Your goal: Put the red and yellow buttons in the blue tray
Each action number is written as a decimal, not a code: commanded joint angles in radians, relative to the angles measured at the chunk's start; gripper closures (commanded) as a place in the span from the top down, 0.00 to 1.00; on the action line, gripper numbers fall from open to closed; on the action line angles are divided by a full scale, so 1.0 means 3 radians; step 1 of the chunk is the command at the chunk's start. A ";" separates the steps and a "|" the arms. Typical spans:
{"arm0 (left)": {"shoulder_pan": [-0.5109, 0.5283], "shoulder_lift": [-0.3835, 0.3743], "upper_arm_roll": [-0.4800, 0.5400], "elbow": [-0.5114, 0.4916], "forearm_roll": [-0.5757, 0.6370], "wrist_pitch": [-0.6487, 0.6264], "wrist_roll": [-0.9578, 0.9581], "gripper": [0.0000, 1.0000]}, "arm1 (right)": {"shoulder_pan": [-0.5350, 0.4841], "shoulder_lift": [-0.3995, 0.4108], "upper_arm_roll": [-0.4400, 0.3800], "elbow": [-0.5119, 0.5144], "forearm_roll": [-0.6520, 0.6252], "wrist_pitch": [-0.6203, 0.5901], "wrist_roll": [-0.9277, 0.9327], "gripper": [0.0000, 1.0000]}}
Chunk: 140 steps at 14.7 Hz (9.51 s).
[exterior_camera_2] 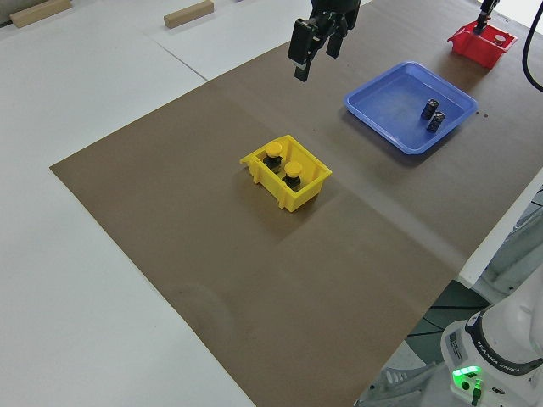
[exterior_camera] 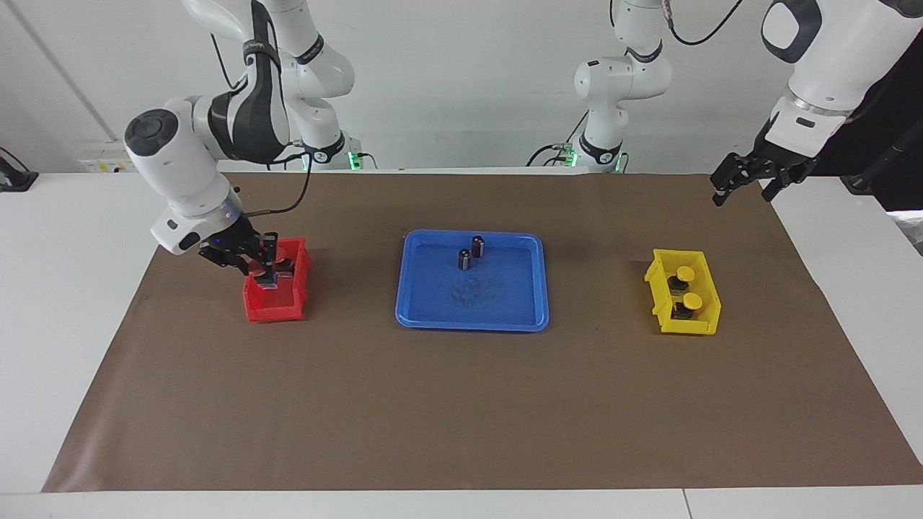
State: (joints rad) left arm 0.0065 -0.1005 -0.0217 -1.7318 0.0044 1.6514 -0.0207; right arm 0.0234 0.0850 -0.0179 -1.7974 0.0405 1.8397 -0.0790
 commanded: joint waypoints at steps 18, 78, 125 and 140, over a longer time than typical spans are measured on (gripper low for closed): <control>0.0035 -0.0018 -0.0014 0.0025 -0.0050 -0.0069 0.0028 1.00 | 0.1931 0.1133 0.0024 0.0786 0.0060 0.0786 0.2723 0.14; 0.0060 0.1030 -0.0035 -0.0670 -0.0035 0.1767 0.0243 0.79 | -0.0134 -0.0764 -0.0007 -0.2083 -0.0028 0.1578 -0.0258 0.56; -0.2057 0.1470 -0.0035 -0.0159 -0.0194 0.1706 -0.1649 0.93 | -0.0083 -0.0575 0.0029 -0.0433 0.0054 -0.0133 -0.0330 0.25; -0.0492 0.0933 0.0282 0.0149 -0.0122 0.0702 -0.0049 1.00 | 0.1660 0.0811 0.0090 0.0455 -0.0155 0.0626 0.2329 0.26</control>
State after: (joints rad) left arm -0.1405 0.1909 0.0749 -1.6547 -0.0363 1.8449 -0.0401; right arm 0.5217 0.3227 0.0137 -1.6131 0.0305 1.9921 0.6073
